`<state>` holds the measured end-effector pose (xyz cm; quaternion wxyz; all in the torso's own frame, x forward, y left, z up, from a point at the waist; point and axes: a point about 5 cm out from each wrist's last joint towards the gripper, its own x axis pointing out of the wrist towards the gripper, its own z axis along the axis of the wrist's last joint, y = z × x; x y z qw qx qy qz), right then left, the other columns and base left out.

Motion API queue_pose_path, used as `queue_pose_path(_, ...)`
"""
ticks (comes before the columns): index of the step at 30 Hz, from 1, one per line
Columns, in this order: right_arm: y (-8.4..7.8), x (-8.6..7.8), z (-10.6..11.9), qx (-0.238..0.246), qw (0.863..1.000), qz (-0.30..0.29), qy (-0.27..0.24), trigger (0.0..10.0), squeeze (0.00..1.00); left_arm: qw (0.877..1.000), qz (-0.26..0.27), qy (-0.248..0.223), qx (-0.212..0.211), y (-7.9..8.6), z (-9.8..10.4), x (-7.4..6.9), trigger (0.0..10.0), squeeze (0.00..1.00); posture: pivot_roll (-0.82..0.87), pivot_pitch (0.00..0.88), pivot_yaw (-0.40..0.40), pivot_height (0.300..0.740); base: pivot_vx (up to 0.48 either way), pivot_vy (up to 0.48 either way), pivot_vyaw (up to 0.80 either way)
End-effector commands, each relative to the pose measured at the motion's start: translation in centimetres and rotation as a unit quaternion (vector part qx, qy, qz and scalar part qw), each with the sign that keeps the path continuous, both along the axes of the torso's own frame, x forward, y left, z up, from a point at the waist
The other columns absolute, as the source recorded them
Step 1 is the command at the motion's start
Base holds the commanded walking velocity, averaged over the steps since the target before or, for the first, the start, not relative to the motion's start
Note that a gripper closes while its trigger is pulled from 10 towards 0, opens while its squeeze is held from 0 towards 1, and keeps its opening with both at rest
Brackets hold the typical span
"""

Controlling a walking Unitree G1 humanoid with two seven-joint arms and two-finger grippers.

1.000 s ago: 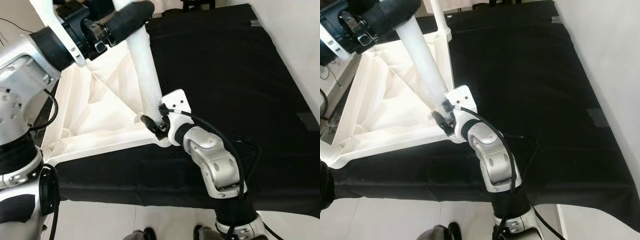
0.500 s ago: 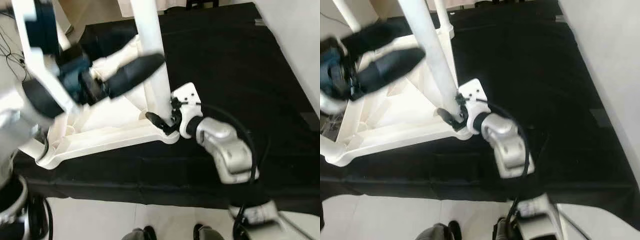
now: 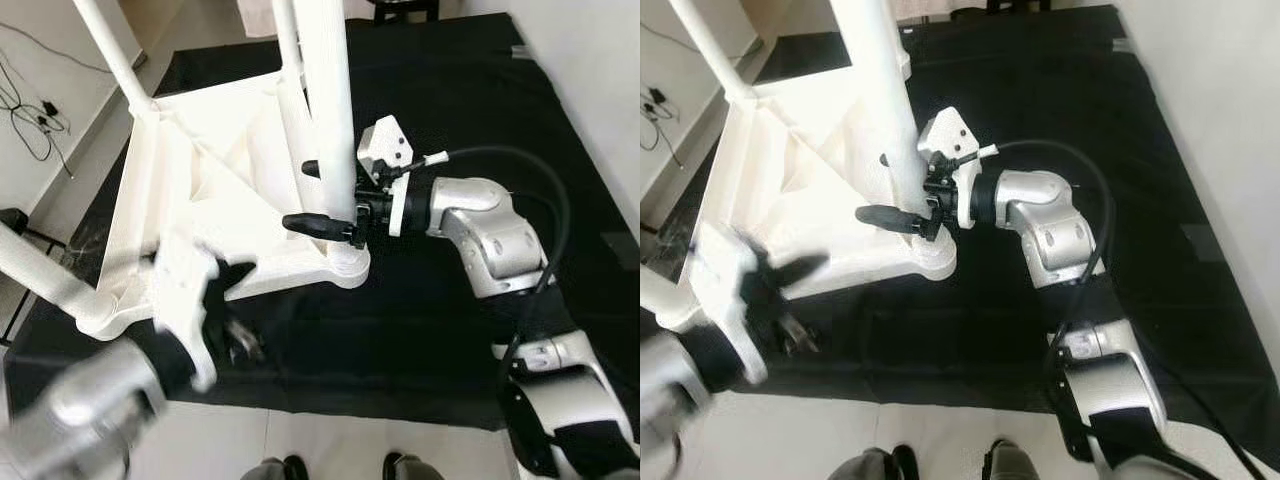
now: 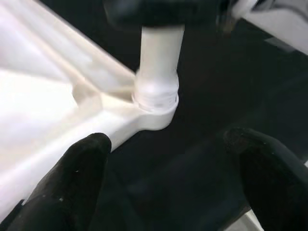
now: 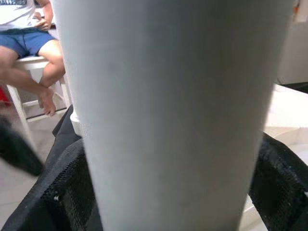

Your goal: Building children table

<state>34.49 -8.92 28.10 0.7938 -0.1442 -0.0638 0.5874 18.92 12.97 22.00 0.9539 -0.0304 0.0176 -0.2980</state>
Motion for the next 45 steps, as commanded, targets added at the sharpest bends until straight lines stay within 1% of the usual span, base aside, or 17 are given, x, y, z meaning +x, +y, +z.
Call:
queue_pose_path(1, 1.4, -0.2, -0.3, -0.009, 0.999, 0.037, 0.001, 10.0, 0.0, 1.0, 0.019, -0.009, -0.009, -0.2, -0.5, -0.3, 10.0, 0.0, 0.02, 0.19, 0.079, 0.74, 0.0, 0.0, 0.0)
queue_pose_path(4, 1.4, -0.2, -0.6, -0.016, 0.999, 0.043, 0.003, 10.0, 0.0, 1.0, 0.016, 0.004, -0.006, -0.7, -1.9, -0.8, 10.0, 0.0, 0.01, 0.192, 0.079, 0.74, 0.0, 0.0, 0.0)
queue_pose_path(5, 1.4, -0.1, -0.8, -0.02, 0.999, 0.049, 0.004, 8.8, 0.0, 1.0, 0.013, 0.01, -0.001, -1.0, -2.9, -1.3, 10.0, 0.0, 0.01, 0.192, 0.079, 0.74, 0.0, 0.0, 0.0)
queue_pose_path(6, 1.3, -0.1, -1.0, -0.019, 0.998, 0.05, 0.011, 0.0, 0.0, 1.0, 0.013, 0.005, 0.0, -1.3, -3.6, -1.7, 10.0, 0.0, 0.0, 0.194, 0.083, 0.74, 0.0, 0.0, 0.0)
queue_pose_path(11, 1.0, -0.2, -1.5, -0.02, 0.998, 0.051, 0.021, 0.0, 0.0, 1.0, 0.029, -0.007, -0.006, -1.3, -4.1, -2.2, 10.0, 0.0, 0.0, 0.193, 0.082, 0.74, 0.0, 0.0, 0.0)
queue_pose_path(22, -1.4, -0.9, -4.9, 0.0, 0.995, -0.067, 0.079, 0.0, 0.0, 0.99, 0.125, -0.04, 0.045, 0.3, -5.4, -2.8, 10.0, 0.0, -0.02, 0.205, 0.075, 0.74, 0.0, 0.0, 0.0)
queue_pose_path(24, -2.2, -2.1, -7.4, 0.006, 0.972, -0.213, 0.098, 0.0, 0.0, 0.988, 0.142, -0.051, 0.044, 0.5, -5.8, -2.8, 10.0, 0.0, -0.05, 0.206, 0.061, 0.74, 0.0, 0.0, 0.0)
queue_pose_path(25, -2.2, -2.1, -7.4, 0.006, 0.972, -0.213, 0.098, 0.0, 0.0, 0.988, 0.142, -0.051, 0.044, 0.5, -5.8, -2.8, 10.0, 0.0, -0.05, 0.206, 0.061, 0.74, 0.0, 0.0, 0.0)
queue_pose_path(26, -3.3, -2.6, -8.6, 0.025, 0.923, -0.371, 0.099, 0.0, 0.0, 0.987, 0.144, -0.055, 0.04, 0.6, -6.0, -2.6, 10.0, 0.0, -0.07, 0.21, 0.066, 0.74, 0.0, 0.0, 0.0)
queue_pose_path(28, -3.3, -2.6, -8.6, 0.025, 0.923, -0.371, 0.099, 0.0, 0.0, 0.987, 0.144, -0.055, 0.04, 0.6, -6.0, -2.6, 10.0, 0.0, -0.07, 0.21, 0.066, 0.74, 0.0, 0.0, 0.0)
queue_pose_path(30, -3.0, -4.9, -10.8, 0.023, 0.883, -0.458, 0.098, 0.0, 0.0, 0.987, 0.139, -0.069, 0.041, 0.2, -6.3, -2.0, 10.0, 0.0, -0.09, 0.194, 0.082, 0.74, 0.0, 0.0, 0.0)
queue_pose_path(39, -1.1, -4.4, -10.5, 0.039, 0.903, -0.417, 0.1, 0.0, 0.0, 0.988, 0.125, -0.083, 0.04, -0.2, -6.8, -1.2, 10.0, 0.0, -0.07, 0.168, 0.07, 0.74, 0.0, 0.0, 0.0)
queue_pose_path(40, -0.4, -4.3, -9.9, 0.053, 0.914, -0.39, 0.096, 7.8, 0.0, 0.988, 0.124, -0.087, 0.039, -0.2, -7.0, -1.1, 10.0, 0.0, -0.06, 0.164, 0.072, 0.74, 0.0, 0.0, 0.0)
queue_pose_path(41, 0.5, -4.4, -9.2, 0.069, 0.934, -0.337, 0.092, 10.0, 0.84, 0.988, 0.124, -0.09, 0.037, -0.2, -7.1, -1.0, 10.0, 0.0, -0.07, 0.163, 0.078, 0.74, 0.0, 0.0, 0.0)
queue_pose_path(42, 0.5, -4.4, -9.2, 0.069, 0.934, -0.337, 0.092, 10.0, 0.84, 0.988, 0.124, -0.09, 0.037, -0.2, -7.1, -1.0, 10.0, 0.0, -0.07, 0.163, 0.078, 0.74, 0.0, 0.0, 0.0)
queue_pose_path(43, 1.0, -4.5, -8.1, 0.093, 0.948, -0.289, 0.096, 10.0, 1.0, 0.987, 0.123, -0.093, 0.034, -0.2, -7.2, -0.9, 10.0, 0.0, -0.07, 0.161, 0.08, 0.74, 0.0, 0.0, 0.0)
queue_pose_path(45, 1.0, -4.5, -8.1, 0.093, 0.948, -0.289, 0.096, 10.0, 1.0, 0.987, 0.123, -0.093, 0.034, -0.2, -7.2, -0.9, 10.0, 0.0, -0.07, 0.161, 0.08, 0.74, 0.0, 0.0, 0.0)
